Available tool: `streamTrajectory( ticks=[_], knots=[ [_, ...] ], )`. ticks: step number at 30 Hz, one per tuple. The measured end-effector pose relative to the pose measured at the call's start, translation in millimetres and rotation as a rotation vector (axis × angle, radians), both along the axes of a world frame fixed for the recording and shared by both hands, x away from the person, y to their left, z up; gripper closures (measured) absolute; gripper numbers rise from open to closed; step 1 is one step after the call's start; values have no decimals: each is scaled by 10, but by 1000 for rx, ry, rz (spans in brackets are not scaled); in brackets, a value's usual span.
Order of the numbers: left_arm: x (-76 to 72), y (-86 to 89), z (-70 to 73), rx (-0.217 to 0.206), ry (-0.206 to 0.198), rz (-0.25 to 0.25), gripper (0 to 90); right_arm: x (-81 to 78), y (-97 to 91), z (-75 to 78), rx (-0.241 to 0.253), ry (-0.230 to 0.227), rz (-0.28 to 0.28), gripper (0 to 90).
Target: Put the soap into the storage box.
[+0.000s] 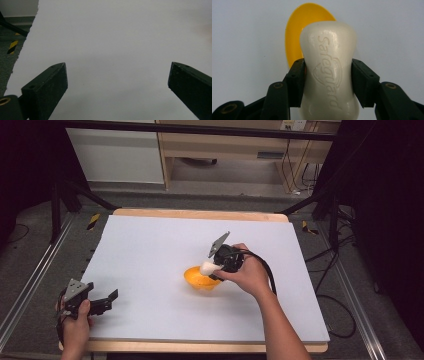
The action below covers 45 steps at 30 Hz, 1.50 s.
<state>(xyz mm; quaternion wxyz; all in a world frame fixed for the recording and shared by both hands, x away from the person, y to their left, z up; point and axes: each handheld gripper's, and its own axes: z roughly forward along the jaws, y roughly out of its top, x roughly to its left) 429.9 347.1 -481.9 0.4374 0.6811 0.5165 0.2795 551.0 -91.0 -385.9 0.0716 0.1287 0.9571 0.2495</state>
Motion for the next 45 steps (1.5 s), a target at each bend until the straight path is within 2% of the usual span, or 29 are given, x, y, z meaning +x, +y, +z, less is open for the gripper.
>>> streamTrajectory(
  ticks=[29,40,41,42,43,45],
  knots=[
    [9,7,0,0,7,-3,20,68,285,-99,-26,26,49,492],
    [21,11,-1,-2,16,-6,19,91,328,-138,-39,45,38,488],
    [20,10,-1,0,18,-8,19,92,327,-134,-33,58,31,473],
    [19,6,-1,-3,16,-6,19,107,301,-99,32,75,18,390],
    [18,6,-2,-3,16,-6,19,107,301,-99,32,75,18,390],
    [18,6,-1,-3,15,-5,19,108,274,-35,64,68,-15,360]
  ],
)
